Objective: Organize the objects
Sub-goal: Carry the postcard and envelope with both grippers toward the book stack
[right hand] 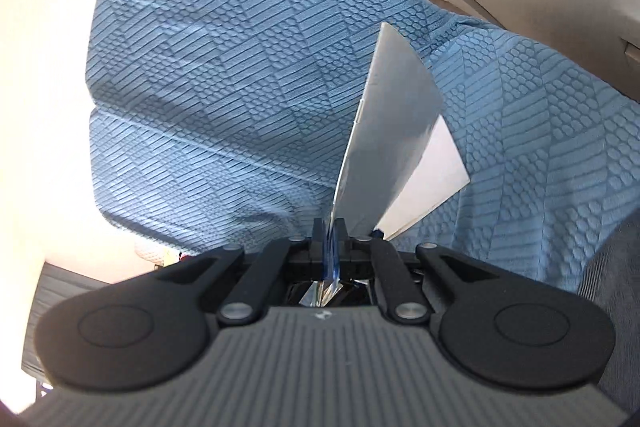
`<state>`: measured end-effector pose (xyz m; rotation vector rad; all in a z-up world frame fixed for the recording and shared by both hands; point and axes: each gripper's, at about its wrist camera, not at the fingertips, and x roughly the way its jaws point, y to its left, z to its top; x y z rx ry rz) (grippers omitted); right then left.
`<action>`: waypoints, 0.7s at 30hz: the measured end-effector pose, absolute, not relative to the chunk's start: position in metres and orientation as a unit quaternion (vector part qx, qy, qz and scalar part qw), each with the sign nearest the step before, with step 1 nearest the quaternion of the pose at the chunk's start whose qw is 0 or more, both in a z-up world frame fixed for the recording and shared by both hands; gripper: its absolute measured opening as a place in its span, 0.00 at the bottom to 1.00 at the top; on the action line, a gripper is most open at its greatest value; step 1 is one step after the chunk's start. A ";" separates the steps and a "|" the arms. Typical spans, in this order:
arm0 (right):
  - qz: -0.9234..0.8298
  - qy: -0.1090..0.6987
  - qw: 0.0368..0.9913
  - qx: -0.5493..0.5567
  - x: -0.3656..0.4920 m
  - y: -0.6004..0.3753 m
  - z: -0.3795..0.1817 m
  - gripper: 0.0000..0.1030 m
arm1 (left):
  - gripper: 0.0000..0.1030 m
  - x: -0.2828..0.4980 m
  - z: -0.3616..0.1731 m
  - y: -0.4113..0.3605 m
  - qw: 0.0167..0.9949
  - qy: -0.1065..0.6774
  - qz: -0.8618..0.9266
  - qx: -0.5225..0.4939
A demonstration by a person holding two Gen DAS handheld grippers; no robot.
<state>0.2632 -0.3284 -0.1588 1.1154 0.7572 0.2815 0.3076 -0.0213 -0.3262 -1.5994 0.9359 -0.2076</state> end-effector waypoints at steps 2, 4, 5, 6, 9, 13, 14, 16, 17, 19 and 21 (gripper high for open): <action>0.139 0.354 0.772 0.510 0.259 -0.321 -0.150 0.06 | 0.05 0.295 -0.314 -0.012 0.600 0.396 -0.089 -0.690; 0.149 0.355 0.774 0.502 0.255 -0.313 -0.139 0.06 | 0.04 0.283 -0.301 -0.002 0.603 0.385 -0.091 -0.693; 0.154 0.354 0.776 0.499 0.253 -0.309 -0.135 0.06 | 0.03 0.278 -0.294 0.003 0.606 0.380 -0.093 -0.693; 0.159 0.353 0.776 0.498 0.252 -0.305 -0.130 0.06 | 0.03 0.274 -0.287 0.008 0.610 0.376 -0.094 -0.691; 0.176 0.349 0.774 0.499 0.249 -0.293 -0.118 0.06 | 0.03 0.261 -0.267 0.025 0.625 0.365 -0.094 -0.683; 0.184 0.348 0.780 0.486 0.252 -0.276 -0.104 0.06 | 0.02 0.245 -0.248 0.048 0.636 0.351 -0.090 -0.681; 0.185 0.348 0.781 0.484 0.254 -0.271 -0.101 0.06 | 0.02 0.241 -0.245 0.054 0.637 0.347 -0.091 -0.682; 0.186 0.348 0.786 0.477 0.256 -0.262 -0.096 0.06 | 0.02 0.233 -0.237 0.066 0.639 0.342 -0.091 -0.683; 0.187 0.349 0.786 0.474 0.258 -0.257 -0.093 0.06 | 0.01 0.229 -0.233 0.072 0.641 0.339 -0.091 -0.683; 0.194 0.358 0.782 0.472 0.264 -0.247 -0.091 0.06 | 0.01 0.221 -0.224 0.084 0.647 0.333 -0.086 -0.681; 0.198 0.367 0.784 0.460 0.269 -0.235 -0.087 0.06 | 0.01 0.215 -0.218 0.098 0.651 0.324 -0.079 -0.682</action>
